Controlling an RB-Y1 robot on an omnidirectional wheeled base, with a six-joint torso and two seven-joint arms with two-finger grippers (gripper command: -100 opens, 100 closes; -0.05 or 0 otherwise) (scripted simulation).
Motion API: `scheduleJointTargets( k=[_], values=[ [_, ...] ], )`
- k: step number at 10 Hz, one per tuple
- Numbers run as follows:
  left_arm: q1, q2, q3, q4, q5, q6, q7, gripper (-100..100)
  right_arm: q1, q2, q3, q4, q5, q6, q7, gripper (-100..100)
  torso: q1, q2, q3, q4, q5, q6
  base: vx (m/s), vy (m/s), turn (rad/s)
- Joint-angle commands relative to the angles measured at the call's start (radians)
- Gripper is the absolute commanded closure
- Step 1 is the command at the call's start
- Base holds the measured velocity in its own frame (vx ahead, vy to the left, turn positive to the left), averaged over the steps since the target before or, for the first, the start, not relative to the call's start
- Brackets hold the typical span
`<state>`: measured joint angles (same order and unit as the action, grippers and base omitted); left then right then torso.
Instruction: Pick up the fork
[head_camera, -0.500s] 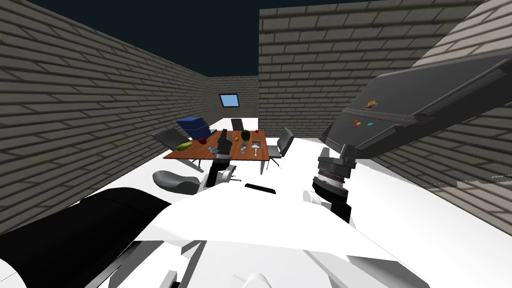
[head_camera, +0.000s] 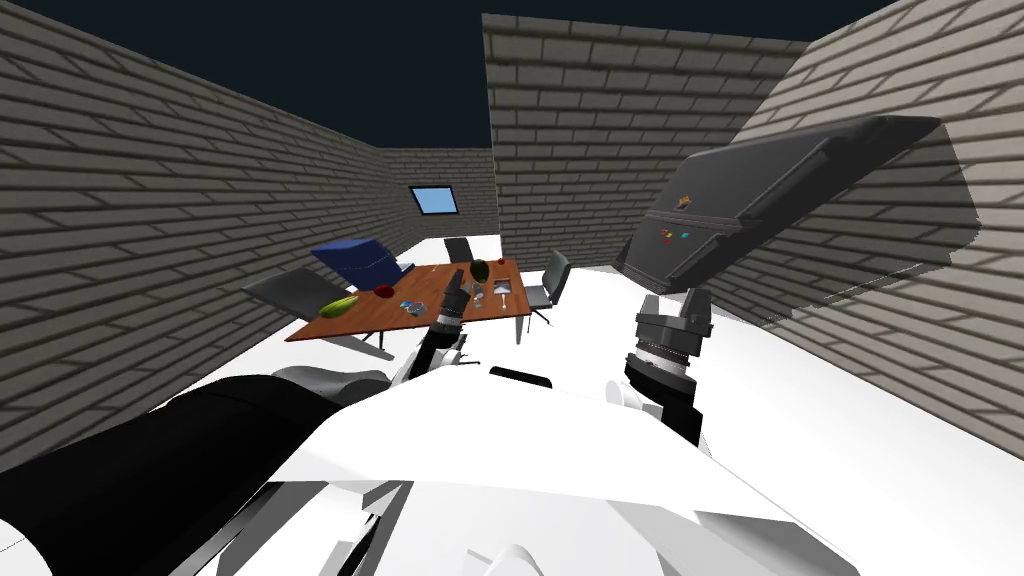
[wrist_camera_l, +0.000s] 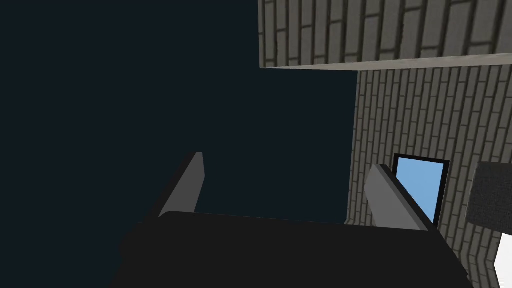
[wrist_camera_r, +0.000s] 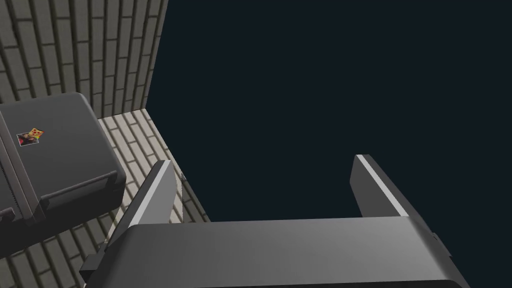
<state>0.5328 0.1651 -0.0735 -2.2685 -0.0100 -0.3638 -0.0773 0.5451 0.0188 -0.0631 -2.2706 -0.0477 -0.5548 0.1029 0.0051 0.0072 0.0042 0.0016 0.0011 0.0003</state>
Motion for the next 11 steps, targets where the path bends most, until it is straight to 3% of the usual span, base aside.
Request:
scheduleJointTargets(
  k=[1, 7, 8, 10, 11],
  values=[
    [0.024, 0.048, -0.025, 0.020, 0.019, 0.006, 0.005, -100, 0.000, 0.000, 0.000, 0.000, 0.000, 0.000, 0.000, 0, 0.000, 0.000, 0.000, 0.000, 0.000, 0.000, -0.113, 0.045, -0.364],
    [0.121, 0.220, -0.114, 0.112, 0.101, 0.019, 0.033, -100, 0.000, 0.000, 0.000, 0.000, 0.000, 0.000, 0.000, 0, 0.000, -0.003, -0.001, 0.000, 0.000, 0.000, -0.103, 0.043, -0.369],
    [0.121, 0.227, -0.114, 0.112, 0.101, 0.019, 0.033, -100, 0.000, 0.000, 0.000, 0.000, 0.000, 0.000, 0.000, 0, 0.000, -0.002, -0.001, 0.000, 0.000, 0.000, -0.066, 0.018, -0.201],
    [0.161, 0.301, -0.154, 0.158, 0.140, 0.029, 0.050, -100, 0.000, 0.000, 0.000, 0.000, 0.000, 0.000, 0.000, 0, -0.001, -0.004, -0.002, -0.001, 0.000, 0.000, -0.063, 0.002, -0.375],
    [0.161, 0.305, -0.154, 0.158, 0.140, 0.029, 0.050, -100, 0.000, 0.000, 0.000, 0.000, 0.000, 0.000, 0.000, 0, -0.001, -0.004, -0.002, -0.001, 0.000, 0.000, -0.048, 0.009, -0.246]
  ],
)
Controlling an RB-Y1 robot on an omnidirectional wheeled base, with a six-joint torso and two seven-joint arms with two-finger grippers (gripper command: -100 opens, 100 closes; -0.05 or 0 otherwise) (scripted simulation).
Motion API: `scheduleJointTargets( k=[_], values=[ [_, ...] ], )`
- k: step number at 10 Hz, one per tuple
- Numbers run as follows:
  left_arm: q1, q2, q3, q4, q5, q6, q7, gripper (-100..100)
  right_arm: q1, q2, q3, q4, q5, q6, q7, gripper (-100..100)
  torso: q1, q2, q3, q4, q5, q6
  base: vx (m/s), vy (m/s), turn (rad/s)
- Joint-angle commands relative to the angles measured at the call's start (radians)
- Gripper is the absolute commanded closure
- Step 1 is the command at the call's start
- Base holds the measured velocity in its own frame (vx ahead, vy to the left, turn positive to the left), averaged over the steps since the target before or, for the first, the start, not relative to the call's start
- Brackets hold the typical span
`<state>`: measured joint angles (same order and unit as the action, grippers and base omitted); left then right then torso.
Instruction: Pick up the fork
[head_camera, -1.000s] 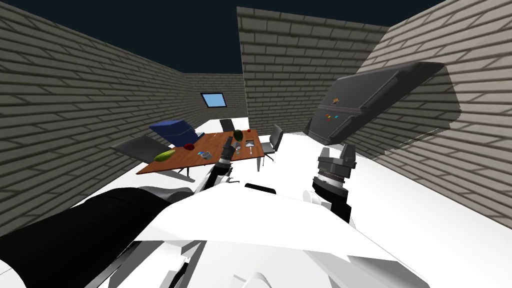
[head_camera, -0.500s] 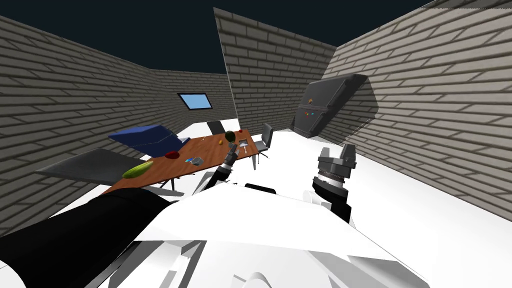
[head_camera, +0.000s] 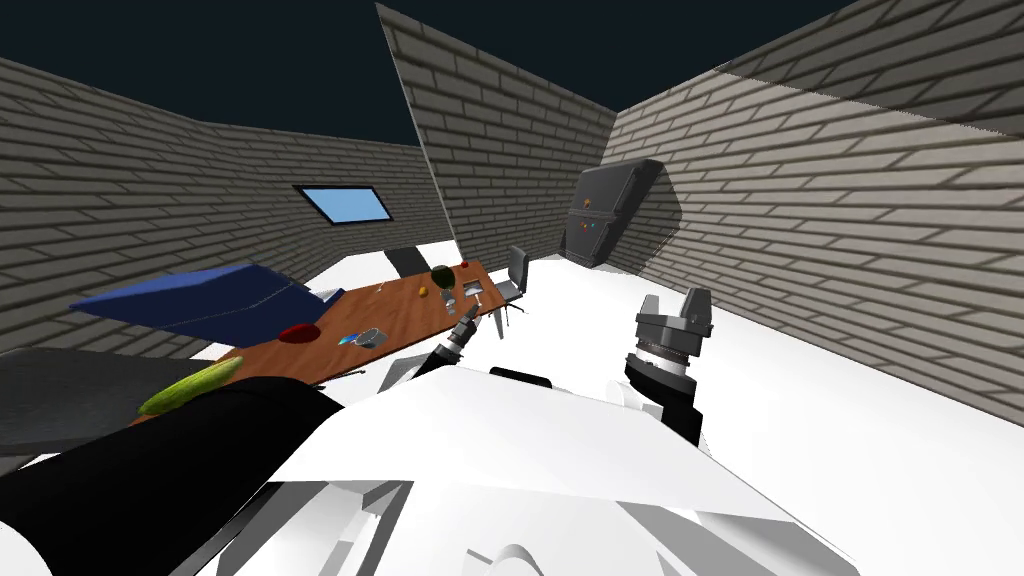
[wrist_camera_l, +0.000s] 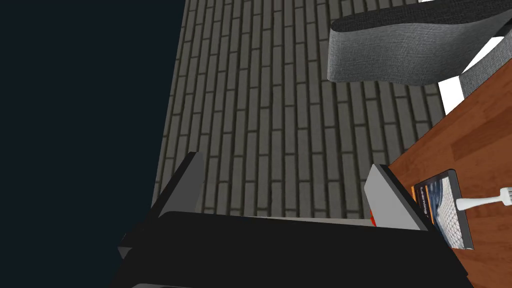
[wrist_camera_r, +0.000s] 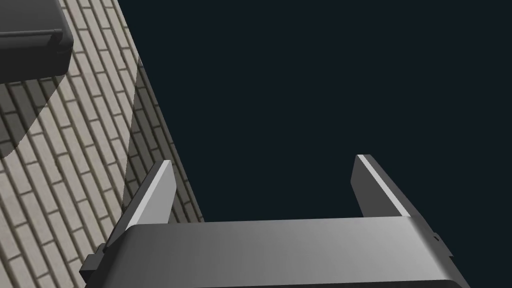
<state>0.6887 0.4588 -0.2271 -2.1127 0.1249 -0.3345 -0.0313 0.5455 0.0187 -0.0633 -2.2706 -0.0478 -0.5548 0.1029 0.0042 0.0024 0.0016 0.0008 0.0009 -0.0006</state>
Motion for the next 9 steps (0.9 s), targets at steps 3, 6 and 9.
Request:
scheduleJointTargets(
  k=[3, 6, 9],
  values=[
    [0.045, 0.092, -0.041, 0.052, 0.047, 0.012, 0.024, -100, 0.000, 0.000, 0.000, 0.000, 0.000, 0.000, 0.000, 0, 0.000, 0.001, 0.000, 0.000, 0.000, 0.000, -0.052, 0.007, -0.346],
    [0.083, 0.175, -0.081, 0.105, 0.091, 0.027, 0.046, -100, 0.000, 0.000, 0.000, 0.000, 0.000, 0.000, 0.000, 0, 0.001, -0.002, -0.001, 0.000, 0.000, 0.000, -0.021, 0.002, -0.318],
    [0.118, 0.259, -0.119, 0.159, 0.135, 0.043, 0.071, -100, 0.000, 0.000, 0.000, 0.000, 0.000, 0.000, 0.000, 0, 0.001, -0.004, -0.002, -0.001, 0.000, 0.000, 0.002, 0.006, -0.331]
  ],
)
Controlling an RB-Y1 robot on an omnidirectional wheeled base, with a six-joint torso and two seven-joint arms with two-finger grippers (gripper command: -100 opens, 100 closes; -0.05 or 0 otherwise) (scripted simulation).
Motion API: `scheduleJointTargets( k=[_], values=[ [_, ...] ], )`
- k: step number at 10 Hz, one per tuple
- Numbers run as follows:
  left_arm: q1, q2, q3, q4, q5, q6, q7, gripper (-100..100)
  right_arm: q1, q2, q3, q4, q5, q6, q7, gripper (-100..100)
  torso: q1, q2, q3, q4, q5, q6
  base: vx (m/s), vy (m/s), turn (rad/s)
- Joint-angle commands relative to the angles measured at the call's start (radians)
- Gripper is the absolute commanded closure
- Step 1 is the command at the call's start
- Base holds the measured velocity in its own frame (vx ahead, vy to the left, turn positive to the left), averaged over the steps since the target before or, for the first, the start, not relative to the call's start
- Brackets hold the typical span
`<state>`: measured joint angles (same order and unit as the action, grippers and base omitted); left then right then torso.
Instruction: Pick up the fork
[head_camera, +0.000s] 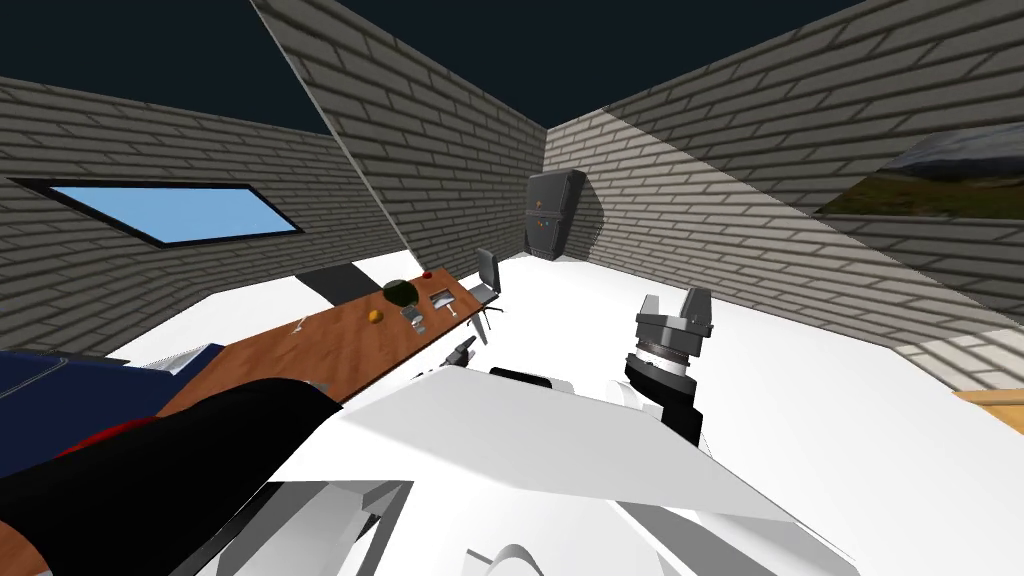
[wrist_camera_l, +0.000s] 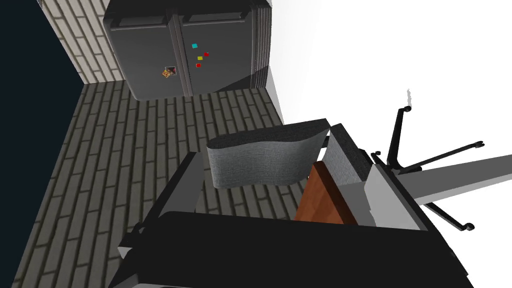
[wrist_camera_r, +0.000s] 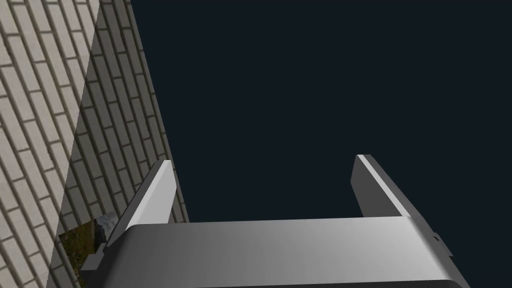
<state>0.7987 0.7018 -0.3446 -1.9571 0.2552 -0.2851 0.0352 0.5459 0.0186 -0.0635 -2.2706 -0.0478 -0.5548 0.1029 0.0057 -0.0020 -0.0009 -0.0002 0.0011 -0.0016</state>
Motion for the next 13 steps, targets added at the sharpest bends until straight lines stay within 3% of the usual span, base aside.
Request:
scheduleJointTargets(
  k=[1, 2, 3, 4, 5, 6, 10, 11, 13],
  values=[
    [0.025, 0.050, -0.020, 0.031, 0.027, 0.003, 0.017, -100, 0.000, 0.000, 0.000, 0.000, 0.000, 0.000, 0.000, 0, 0.000, 0.000, 0.000, 0.000, 0.000, 0.000, 0.015, 0.005, -0.338],
    [0.025, 0.058, -0.020, 0.031, 0.027, 0.003, 0.017, -100, 0.000, 0.000, 0.000, 0.000, 0.000, 0.000, 0.000, 0, 0.000, -0.001, 0.000, 0.000, 0.000, 0.001, 0.013, 0.012, -0.120],
    [0.040, 0.097, -0.037, 0.059, 0.049, 0.013, 0.030, -100, 0.000, 0.000, 0.000, 0.000, 0.000, 0.000, 0.000, 0, 0.000, -0.001, 0.000, 0.000, 0.000, 0.000, 0.028, 0.004, -0.260],
    [0.040, 0.100, -0.037, 0.059, 0.049, 0.013, 0.030, -100, 0.000, 0.000, 0.000, 0.000, 0.000, 0.000, 0.000, 0, 0.000, -0.001, -0.001, 0.000, 0.000, 0.001, 0.023, 0.013, -0.146],
    [0.055, 0.135, -0.054, 0.086, 0.071, 0.023, 0.043, -100, 0.000, 0.000, 0.000, 0.000, 0.000, 0.000, 0.000, 0, 0.000, -0.002, -0.001, 0.000, 0.000, 0.000, 0.034, 0.012, -0.267],
    [0.055, 0.140, -0.054, 0.086, 0.071, 0.023, 0.043, -100, 0.000, 0.000, 0.000, 0.000, 0.000, 0.000, 0.000, 0, 0.000, -0.002, -0.001, 0.000, 0.000, 0.001, 0.029, 0.019, -0.129],
    [0.091, 0.254, -0.099, 0.169, 0.135, 0.055, 0.084, -100, 0.000, 0.000, 0.000, 0.000, 0.000, 0.000, 0.000, 0, 0.001, -0.004, -0.003, -0.001, 0.000, 0.000, 0.059, 0.033, -0.258],
    [0.091, 0.254, -0.099, 0.169, 0.135, 0.055, 0.084, -100, 0.000, 0.000, 0.000, 0.000, 0.000, 0.000, 0.000, 0, 0.002, -0.004, -0.003, -0.001, 0.000, 0.001, 0.046, 0.038, -0.116],
    [0.109, 0.321, -0.125, 0.222, 0.175, 0.078, 0.112, -100, 0.000, 0.000, 0.000, 0.000, 0.000, 0.000, 0.000, 0, 0.002, -0.005, -0.003, -0.001, 0.001, 0.000, 0.089, 0.064, -0.258]
  ],
)
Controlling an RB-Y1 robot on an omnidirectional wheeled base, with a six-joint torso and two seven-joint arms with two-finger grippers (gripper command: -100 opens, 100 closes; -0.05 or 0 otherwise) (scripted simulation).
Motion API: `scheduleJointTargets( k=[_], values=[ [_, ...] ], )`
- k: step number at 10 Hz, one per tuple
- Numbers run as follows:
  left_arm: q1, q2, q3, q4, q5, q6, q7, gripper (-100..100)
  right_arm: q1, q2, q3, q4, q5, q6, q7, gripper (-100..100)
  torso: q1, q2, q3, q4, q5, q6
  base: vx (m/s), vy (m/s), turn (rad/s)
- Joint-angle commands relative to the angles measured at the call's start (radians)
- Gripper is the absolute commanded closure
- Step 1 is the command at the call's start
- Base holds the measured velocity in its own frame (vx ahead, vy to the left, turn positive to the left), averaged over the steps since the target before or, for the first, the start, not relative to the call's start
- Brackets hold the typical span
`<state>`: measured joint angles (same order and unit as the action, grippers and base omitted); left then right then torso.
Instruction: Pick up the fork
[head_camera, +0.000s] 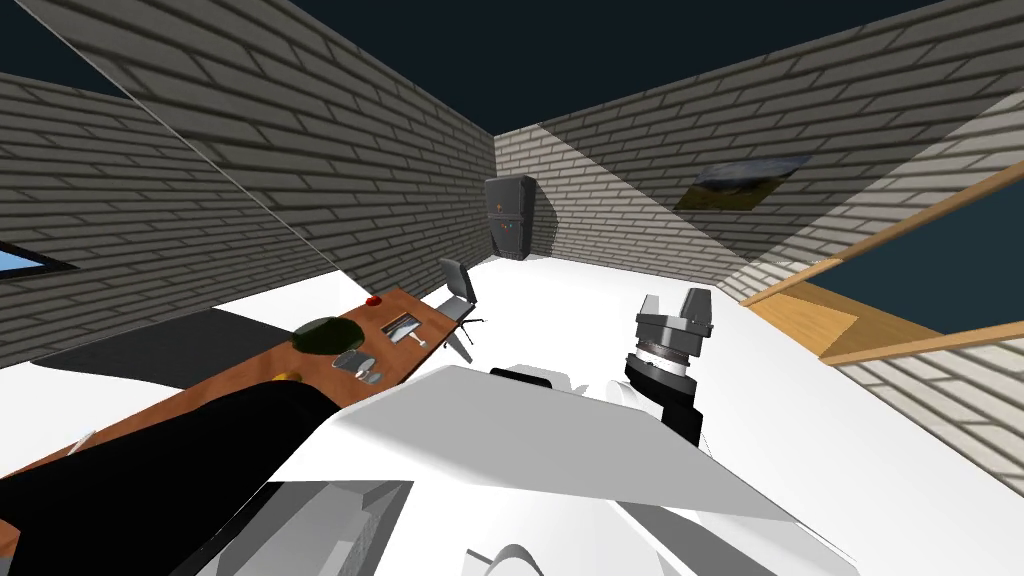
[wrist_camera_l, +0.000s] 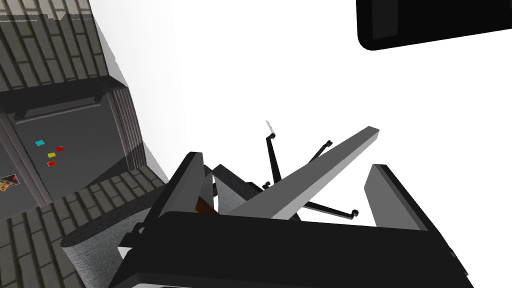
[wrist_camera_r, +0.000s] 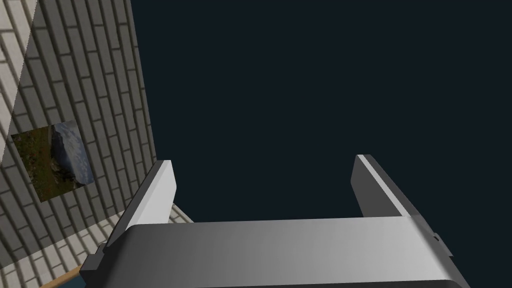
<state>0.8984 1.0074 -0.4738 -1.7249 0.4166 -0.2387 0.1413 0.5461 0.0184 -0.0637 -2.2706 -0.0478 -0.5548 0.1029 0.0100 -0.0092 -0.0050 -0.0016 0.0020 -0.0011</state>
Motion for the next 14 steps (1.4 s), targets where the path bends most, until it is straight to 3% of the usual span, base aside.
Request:
scheduleJointTargets(
  k=[1, 5, 8, 13, 14],
  values=[
    [0.009, 0.017, 0.004, -0.010, 0.014, 0.032, 0.006, -100, 0.000, 0.000, 0.000, 0.000, 0.000, 0.000, 0.000, 0, 0.000, 0.000, 0.000, 0.000, 0.000, 0.000, 0.084, 0.067, -0.117],
    [0.027, 0.132, -0.037, 0.089, 0.085, 0.079, 0.058, -100, 0.000, 0.000, 0.000, 0.000, 0.000, 0.000, 0.000, 0, 0.002, -0.003, -0.002, -0.001, 0.000, 0.000, 0.124, 0.110, -0.223],
    [0.029, 0.194, -0.056, 0.152, 0.127, 0.112, 0.091, -100, 0.000, 0.000, 0.000, 0.000, 0.000, 0.000, 0.000, 0, 0.005, -0.006, -0.004, -0.001, 0.001, 0.000, 0.171, 0.163, -0.170],
    [0.017, 0.254, -0.074, 0.233, 0.176, 0.159, 0.133, -100, 0.000, 0.000, 0.000, 0.000, 0.000, 0.000, 0.000, 0, 0.003, -0.004, -0.003, -0.001, 0.001, -0.001, 0.129, 0.148, -0.067],
    [0.015, 0.244, -0.072, 0.220, 0.168, 0.157, 0.126, -100, 0.000, 0.000, 0.000, 0.000, 0.000, 0.000, 0.000, 0, 0.005, -0.004, -0.002, -0.001, 0.001, -0.001, 0.053, 0.093, -0.026]
  ],
)
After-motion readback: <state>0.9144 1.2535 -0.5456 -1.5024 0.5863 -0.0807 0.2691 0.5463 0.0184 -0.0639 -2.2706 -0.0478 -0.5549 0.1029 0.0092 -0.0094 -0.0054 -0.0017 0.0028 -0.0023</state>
